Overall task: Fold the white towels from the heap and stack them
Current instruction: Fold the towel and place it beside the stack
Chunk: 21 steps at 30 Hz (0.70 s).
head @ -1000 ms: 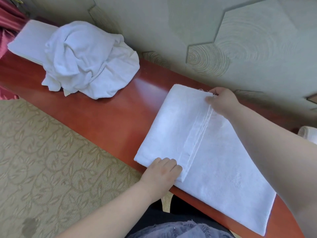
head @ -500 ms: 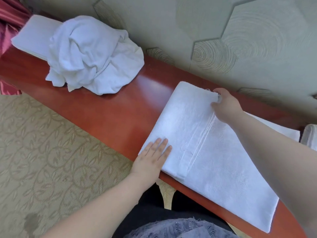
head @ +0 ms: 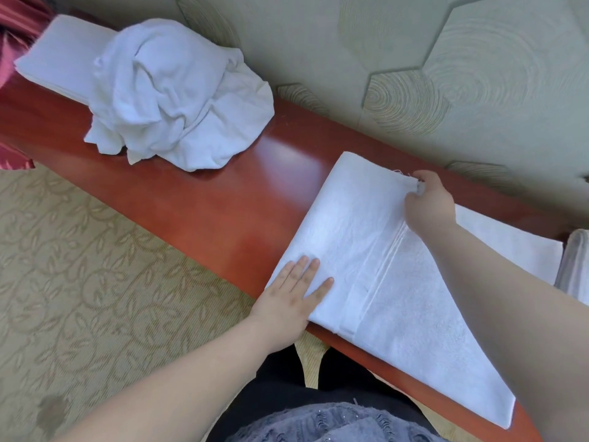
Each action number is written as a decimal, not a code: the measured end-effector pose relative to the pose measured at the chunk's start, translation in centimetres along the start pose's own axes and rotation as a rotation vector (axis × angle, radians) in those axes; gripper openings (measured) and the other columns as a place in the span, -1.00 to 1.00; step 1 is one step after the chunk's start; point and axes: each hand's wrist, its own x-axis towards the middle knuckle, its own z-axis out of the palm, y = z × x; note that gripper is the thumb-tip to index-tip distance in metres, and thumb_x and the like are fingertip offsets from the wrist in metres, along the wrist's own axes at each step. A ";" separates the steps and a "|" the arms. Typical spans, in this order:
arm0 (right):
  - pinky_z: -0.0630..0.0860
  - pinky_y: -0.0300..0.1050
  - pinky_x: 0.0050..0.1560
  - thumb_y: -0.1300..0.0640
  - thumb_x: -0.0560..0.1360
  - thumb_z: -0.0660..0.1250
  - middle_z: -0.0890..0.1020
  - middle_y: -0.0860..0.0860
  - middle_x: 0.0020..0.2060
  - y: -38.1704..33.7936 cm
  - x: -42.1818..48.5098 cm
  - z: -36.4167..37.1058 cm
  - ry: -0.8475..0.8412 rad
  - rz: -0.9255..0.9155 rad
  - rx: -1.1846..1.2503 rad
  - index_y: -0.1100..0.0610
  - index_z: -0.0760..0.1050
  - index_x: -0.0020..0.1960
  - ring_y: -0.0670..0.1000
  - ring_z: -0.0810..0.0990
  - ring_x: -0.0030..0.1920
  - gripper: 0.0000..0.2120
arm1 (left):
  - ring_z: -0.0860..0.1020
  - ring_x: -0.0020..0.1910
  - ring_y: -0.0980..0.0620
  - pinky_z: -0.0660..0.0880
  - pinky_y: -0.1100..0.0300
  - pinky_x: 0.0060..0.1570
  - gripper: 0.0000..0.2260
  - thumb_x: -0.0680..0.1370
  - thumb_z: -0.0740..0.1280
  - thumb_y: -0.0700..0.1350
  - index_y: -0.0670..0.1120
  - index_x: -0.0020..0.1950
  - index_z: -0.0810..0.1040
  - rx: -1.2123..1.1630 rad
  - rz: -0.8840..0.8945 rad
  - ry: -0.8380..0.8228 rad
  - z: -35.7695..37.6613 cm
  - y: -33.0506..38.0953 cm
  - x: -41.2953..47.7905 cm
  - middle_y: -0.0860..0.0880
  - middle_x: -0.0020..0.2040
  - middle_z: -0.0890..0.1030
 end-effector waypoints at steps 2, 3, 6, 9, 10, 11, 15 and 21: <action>0.50 -0.03 0.10 0.24 0.57 0.18 0.58 0.13 0.28 0.3 0.3 0.2 -0.002 -0.033 -0.007 0.01 0.38 0.48 0.19 0.55 0.18 -0.51 | -0.54 0.55 -0.24 -0.43 -0.20 0.55 -0.24 0.64 0.09 -0.13 0.18 0.66 -0.35 -0.017 0.012 -0.010 -0.1 0.1 0.4 -0.22 0.60 -0.48; 0.47 -0.01 0.15 0.24 0.58 0.19 0.57 0.16 0.29 0.3 0.3 0.3 -0.016 -0.045 -0.045 0.04 0.38 0.50 0.22 0.54 0.22 -0.51 | -0.54 0.54 -0.25 -0.43 -0.22 0.55 -0.25 0.65 0.11 -0.07 0.22 0.66 -0.33 -0.028 0.020 -0.029 -0.2 0.1 0.5 -0.22 0.60 -0.48; 0.38 0.11 0.30 0.18 0.56 0.28 0.46 0.24 0.34 0.1 0.1 1.0 0.060 -0.119 -0.211 0.10 0.34 0.53 0.31 0.45 0.31 -0.47 | -0.49 0.58 -0.23 -0.42 -0.20 0.55 -0.29 0.62 0.05 0.31 0.25 0.67 -0.26 -0.062 0.061 0.008 -0.3 0.5 0.5 -0.20 0.62 -0.44; 0.24 0.25 0.49 -0.01 0.58 0.32 0.37 0.21 0.48 -0.9 -1.7 3.3 0.166 -0.476 -0.431 0.14 0.35 0.54 0.31 0.30 0.50 -0.43 | -0.41 0.63 -0.10 -0.39 -0.07 0.58 -0.24 0.60 -0.05 0.41 0.13 0.70 -0.22 -0.065 0.042 0.101 -1.0 0.6 1.9 -0.12 0.66 -0.38; 0.20 0.29 0.52 -0.06 0.60 0.29 0.36 0.21 0.52 -1.3 -2.6 4.5 0.128 -0.669 -0.465 0.16 0.36 0.54 0.31 0.27 0.54 -0.43 | -0.41 0.63 -0.05 -0.37 -0.03 0.59 -0.25 0.63 -0.07 0.37 0.05 0.71 -0.21 -0.065 -0.021 0.133 -1.0 0.5 2.7 -0.10 0.66 -0.38; 0.18 0.31 0.55 -0.10 0.62 0.25 0.34 0.21 0.55 -1.3 -3.6 5.9 0.045 -0.866 -0.494 0.16 0.37 0.55 0.30 0.25 0.57 -0.42 | -0.43 0.62 -0.02 -0.36 -0.01 0.60 -0.24 0.65 -0.08 0.34 -0.04 0.71 -0.22 -0.073 -0.100 0.137 -1.0 0.3 3.4 -0.08 0.65 -0.41; 0.00 0.20 0.63 -0.29 0.68 -0.03 0.13 0.06 0.66 -1.3 -5.1 8.9 -0.426 -1.176 -0.717 0.03 0.18 0.66 0.15 0.03 0.66 -0.35 | -0.49 0.59 -0.03 -0.33 -0.03 0.61 -0.09 0.59 -0.04 0.41 -0.17 0.65 -0.33 -0.133 -0.246 0.034 -0.3 0.0 4.7 -0.13 0.62 -0.45; -0.23 0.16 0.63 -0.38 0.61 -0.27 -0.10 0.01 0.68 -5.1 0.3 8.8 -0.371 -0.870 -0.869 -0.05 -0.10 0.69 0.09 -0.23 0.66 -0.25 | -0.52 0.57 -0.12 -0.29 -0.10 0.62 0.12 0.45 0.00 0.54 -0.22 0.59 -0.46 -0.201 -0.374 0.009 -0.5 0.0 4.3 -0.17 0.58 -0.53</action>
